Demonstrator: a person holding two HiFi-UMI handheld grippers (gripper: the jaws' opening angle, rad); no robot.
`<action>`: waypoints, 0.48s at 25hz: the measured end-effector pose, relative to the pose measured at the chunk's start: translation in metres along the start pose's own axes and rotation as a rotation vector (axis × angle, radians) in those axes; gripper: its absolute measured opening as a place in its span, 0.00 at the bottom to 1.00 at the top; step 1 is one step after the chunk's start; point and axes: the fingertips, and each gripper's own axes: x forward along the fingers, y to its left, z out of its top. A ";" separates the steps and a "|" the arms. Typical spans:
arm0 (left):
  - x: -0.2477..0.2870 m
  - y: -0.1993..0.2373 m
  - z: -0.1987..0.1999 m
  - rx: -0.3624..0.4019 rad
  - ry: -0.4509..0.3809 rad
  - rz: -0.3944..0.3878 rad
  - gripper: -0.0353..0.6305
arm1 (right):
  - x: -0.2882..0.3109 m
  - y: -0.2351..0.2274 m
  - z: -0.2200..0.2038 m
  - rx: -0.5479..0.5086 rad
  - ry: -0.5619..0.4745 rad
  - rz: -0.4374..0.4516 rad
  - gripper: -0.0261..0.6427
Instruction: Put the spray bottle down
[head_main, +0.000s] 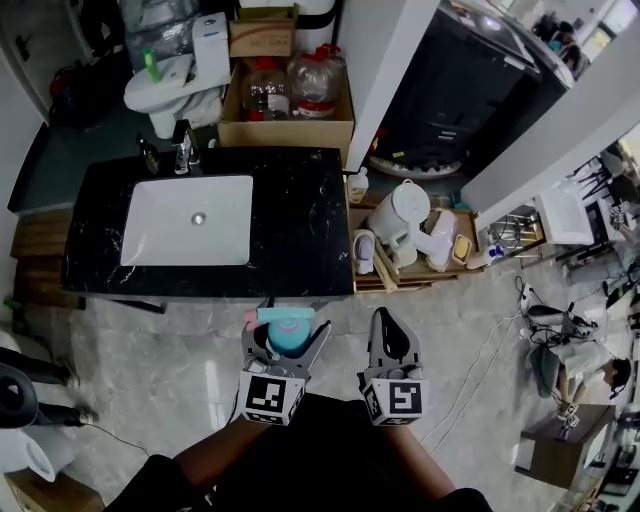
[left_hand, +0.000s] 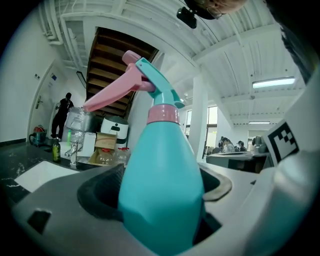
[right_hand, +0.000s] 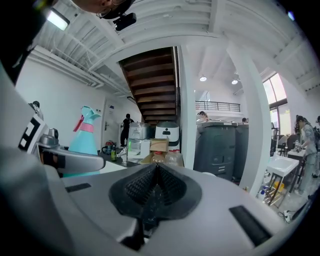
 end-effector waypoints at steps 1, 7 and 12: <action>0.004 0.004 -0.002 -0.011 0.001 -0.006 0.71 | 0.005 -0.003 0.002 -0.001 -0.004 -0.013 0.06; 0.024 0.018 -0.012 -0.042 -0.001 -0.064 0.71 | 0.027 -0.004 -0.001 -0.001 -0.001 -0.042 0.06; 0.040 0.022 -0.017 -0.035 0.002 -0.088 0.71 | 0.035 0.002 -0.005 0.007 0.021 -0.051 0.06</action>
